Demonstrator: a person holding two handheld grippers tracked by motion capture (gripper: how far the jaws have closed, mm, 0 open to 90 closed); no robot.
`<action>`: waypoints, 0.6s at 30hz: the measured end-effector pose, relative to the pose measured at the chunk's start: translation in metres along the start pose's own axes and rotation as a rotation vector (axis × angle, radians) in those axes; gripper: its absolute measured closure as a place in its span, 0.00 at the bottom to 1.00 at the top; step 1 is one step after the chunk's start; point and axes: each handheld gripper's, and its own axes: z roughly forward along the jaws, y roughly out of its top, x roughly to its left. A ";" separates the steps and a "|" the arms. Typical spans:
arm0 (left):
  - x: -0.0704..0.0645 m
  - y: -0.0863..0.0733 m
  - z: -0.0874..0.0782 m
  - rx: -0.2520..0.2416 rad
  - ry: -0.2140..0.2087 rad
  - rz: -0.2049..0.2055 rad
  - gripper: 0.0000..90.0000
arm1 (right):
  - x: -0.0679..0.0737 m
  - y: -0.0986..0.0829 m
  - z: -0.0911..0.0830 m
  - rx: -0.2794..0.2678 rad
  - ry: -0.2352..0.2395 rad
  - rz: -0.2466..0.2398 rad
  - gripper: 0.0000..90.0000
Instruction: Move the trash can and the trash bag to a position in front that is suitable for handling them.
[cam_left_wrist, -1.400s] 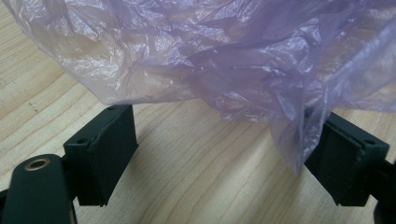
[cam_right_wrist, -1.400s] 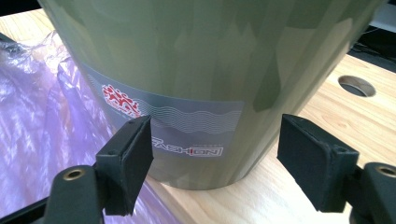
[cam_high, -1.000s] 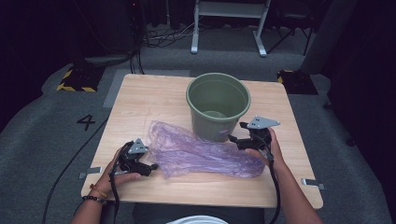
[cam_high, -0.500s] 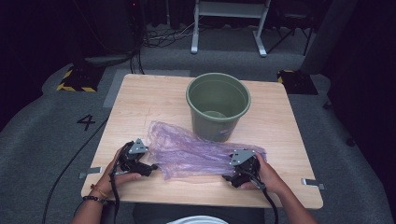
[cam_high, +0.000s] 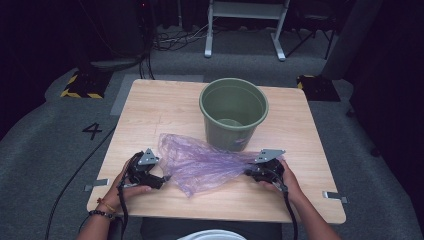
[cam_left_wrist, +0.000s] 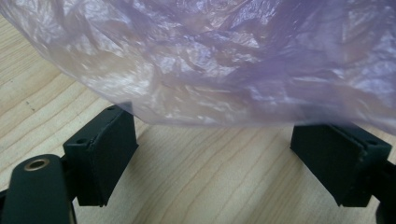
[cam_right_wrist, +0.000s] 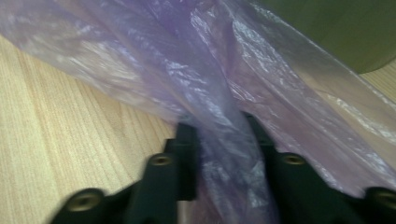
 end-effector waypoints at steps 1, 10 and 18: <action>0.000 -0.001 -0.001 -0.001 0.003 0.000 0.16 | -0.001 0.000 0.000 0.001 0.000 -0.002 0.89; -0.001 -0.004 -0.004 0.001 0.005 -0.004 0.16 | -0.001 0.003 0.001 0.010 -0.015 -0.041 1.00; -0.001 -0.005 -0.005 -0.002 0.003 -0.006 0.16 | -0.002 0.002 -0.007 -0.055 -0.055 -0.046 1.00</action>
